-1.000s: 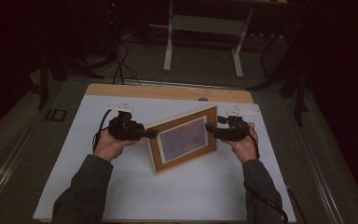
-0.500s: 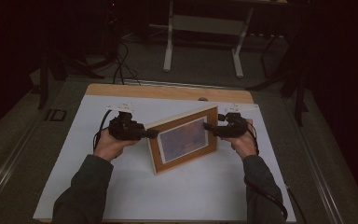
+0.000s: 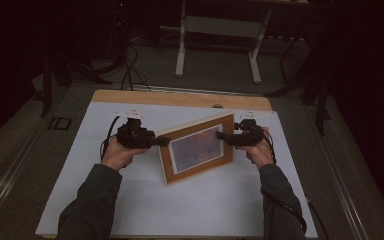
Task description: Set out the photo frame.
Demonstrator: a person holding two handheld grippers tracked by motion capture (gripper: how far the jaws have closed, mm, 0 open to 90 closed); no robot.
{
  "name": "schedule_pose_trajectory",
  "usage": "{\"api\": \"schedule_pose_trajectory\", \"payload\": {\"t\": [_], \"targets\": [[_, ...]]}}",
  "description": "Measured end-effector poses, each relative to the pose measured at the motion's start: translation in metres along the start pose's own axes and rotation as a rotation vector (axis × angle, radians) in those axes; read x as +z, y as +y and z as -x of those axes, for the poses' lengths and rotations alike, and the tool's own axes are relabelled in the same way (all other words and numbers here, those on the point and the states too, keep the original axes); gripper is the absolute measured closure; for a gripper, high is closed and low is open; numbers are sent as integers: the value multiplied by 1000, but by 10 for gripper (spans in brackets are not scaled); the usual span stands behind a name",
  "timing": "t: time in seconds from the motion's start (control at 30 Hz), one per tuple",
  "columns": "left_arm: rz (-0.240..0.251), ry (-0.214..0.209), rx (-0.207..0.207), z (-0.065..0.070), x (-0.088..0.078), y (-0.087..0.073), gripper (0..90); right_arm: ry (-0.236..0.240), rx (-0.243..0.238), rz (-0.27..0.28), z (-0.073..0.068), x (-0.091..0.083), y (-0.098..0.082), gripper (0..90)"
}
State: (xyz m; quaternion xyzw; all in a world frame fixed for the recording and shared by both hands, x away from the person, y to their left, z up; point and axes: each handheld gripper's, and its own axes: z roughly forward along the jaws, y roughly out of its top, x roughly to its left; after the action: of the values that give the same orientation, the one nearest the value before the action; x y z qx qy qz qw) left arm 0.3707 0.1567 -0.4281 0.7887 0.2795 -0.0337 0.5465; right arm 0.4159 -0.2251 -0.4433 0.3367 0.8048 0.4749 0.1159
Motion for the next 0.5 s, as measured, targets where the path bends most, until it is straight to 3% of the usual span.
{"api": "schedule_pose_trajectory", "payload": {"t": [0.2,0.3,0.43,0.5], "targets": [[-5,84,-10,8,-3,-4,636,-3,6,-10,3,-2,0,321],[2,88,-19,11,-5,-7,619,-5,12,-12,6,-2,0,295],[-49,105,-25,11,-3,-12,614,-3,8,-14,5,0,0,277],[-51,105,-32,10,-3,-14,647,7,12,-10,5,1,-1,277]]}}
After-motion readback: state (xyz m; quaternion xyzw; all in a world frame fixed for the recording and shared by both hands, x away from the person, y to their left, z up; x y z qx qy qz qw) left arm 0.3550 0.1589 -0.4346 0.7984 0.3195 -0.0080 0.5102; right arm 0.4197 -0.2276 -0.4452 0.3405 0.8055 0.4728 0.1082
